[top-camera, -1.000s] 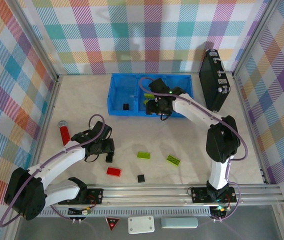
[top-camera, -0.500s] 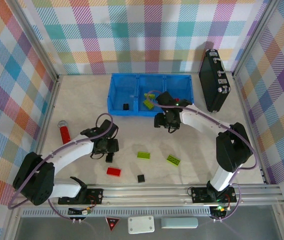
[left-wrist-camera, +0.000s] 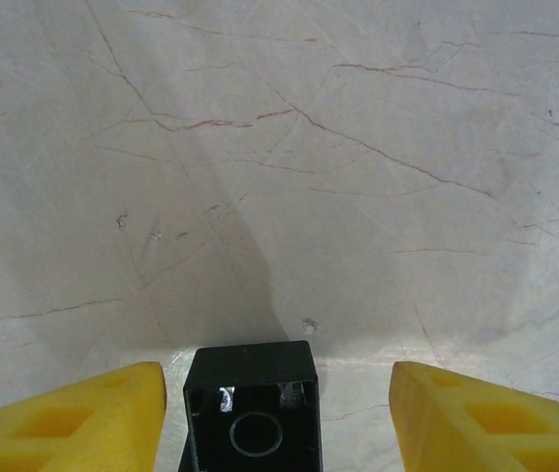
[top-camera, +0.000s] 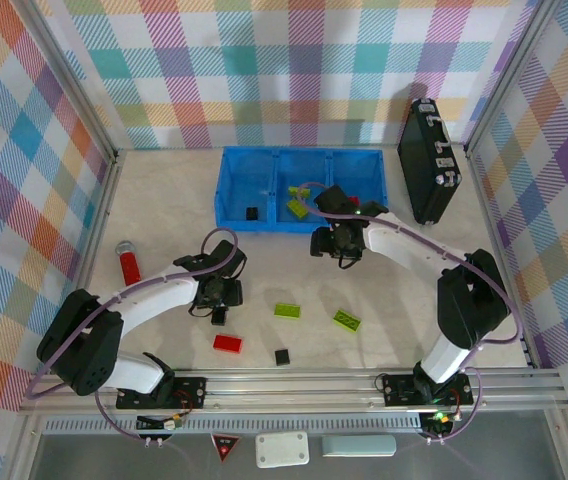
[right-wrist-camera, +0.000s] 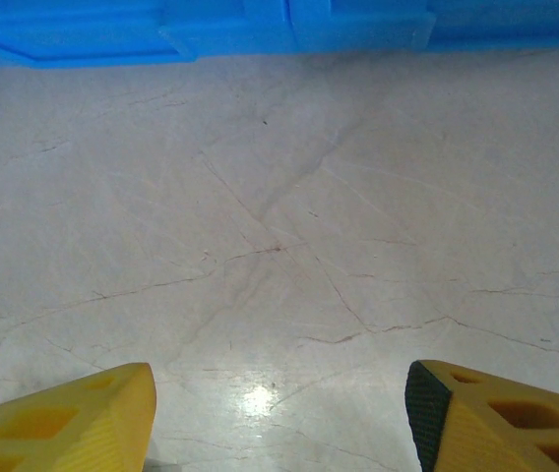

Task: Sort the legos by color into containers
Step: Pick up the lego from the bottom-left of the table.

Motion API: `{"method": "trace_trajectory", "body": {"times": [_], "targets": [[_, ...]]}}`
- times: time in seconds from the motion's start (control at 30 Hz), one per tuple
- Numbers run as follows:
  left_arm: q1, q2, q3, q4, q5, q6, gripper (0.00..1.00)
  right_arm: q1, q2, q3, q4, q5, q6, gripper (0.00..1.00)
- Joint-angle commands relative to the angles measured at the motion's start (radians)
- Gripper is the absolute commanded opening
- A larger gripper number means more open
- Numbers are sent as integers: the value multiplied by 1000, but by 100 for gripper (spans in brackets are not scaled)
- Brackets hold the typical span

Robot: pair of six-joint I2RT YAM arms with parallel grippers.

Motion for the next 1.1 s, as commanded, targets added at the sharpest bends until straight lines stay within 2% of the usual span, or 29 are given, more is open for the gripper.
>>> {"method": "trace_trajectory", "body": {"times": [0.0, 0.83, 1.07], "targets": [[-11, 21, 1, 12, -10, -20, 59, 4, -31, -17, 1, 8, 17, 69], [-25, 32, 1, 9, -42, -30, 35, 5, -27, -4, -14, 0, 19, 67], [-25, 23, 16, 3, -52, -30, 34, 4, -40, -1, -31, 8, 18, 67]]}}
